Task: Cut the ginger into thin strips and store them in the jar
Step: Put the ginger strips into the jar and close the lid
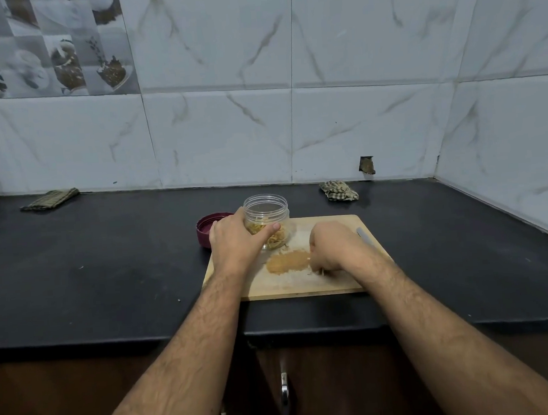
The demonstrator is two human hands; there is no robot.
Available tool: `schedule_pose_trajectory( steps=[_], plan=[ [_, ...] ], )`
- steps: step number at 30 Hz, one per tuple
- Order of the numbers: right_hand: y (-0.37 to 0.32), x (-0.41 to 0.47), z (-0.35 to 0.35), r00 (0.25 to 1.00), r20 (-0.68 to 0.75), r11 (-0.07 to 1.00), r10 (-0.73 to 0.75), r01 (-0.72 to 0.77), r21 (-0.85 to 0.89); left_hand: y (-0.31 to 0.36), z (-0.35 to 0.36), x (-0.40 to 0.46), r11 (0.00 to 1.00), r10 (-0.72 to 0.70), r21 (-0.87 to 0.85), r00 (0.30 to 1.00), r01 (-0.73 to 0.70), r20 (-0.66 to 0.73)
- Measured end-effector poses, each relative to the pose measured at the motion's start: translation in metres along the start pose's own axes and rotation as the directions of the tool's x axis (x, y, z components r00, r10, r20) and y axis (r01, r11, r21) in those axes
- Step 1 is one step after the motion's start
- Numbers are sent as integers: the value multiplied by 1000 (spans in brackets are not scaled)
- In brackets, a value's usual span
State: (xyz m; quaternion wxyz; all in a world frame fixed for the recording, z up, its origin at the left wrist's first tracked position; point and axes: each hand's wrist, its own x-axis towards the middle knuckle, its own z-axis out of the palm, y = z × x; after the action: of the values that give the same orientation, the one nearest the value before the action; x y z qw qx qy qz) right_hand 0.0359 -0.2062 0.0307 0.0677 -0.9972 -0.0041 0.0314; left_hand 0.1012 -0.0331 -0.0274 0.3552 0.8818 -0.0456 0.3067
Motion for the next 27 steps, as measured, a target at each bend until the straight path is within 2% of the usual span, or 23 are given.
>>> schedule_pose_trajectory(
  steps=[2, 4, 8, 10, 13, 17, 20, 23, 27],
  plan=[
    [12, 5, -7, 998, 69, 942, 12, -35, 333, 0, 1, 0, 1000, -9, -3, 1000, 9, -1],
    [22, 8, -21, 996, 81, 815, -22, -29, 579, 1, 1, 0, 1000, -1, -7, 1000, 1, -3],
    [19, 25, -60, 998, -29, 687, -63, 65, 724, 1, 2, 0, 1000, 22, -20, 1000, -22, 5],
    [7, 38, -72, 992, -98, 702, -74, 122, 702, 1, 1, -1, 999, 30, -16, 1000, -30, 4],
    [-20, 60, -75, 976, -182, 784, -116, 202, 587, 2, 0, -2, 999, 51, 0, 999, -51, 1],
    [-51, 80, -68, 949, -258, 944, -180, 240, 225, 1, 1, -2, 999, 49, -1, 999, -49, 5],
    [-57, 83, -60, 945, -256, 968, -203, 233, 96, 1, 2, -1, 999, 40, -17, 999, -40, 7],
    [-56, 82, -55, 917, -363, 976, -168, 205, 66, 0, 2, 0, 999, 43, -21, 999, -43, -1],
    [-48, 69, -59, 888, -435, 958, -148, 237, 159, 2, 1, 0, 999, 51, -10, 999, -51, -6]
  ],
)
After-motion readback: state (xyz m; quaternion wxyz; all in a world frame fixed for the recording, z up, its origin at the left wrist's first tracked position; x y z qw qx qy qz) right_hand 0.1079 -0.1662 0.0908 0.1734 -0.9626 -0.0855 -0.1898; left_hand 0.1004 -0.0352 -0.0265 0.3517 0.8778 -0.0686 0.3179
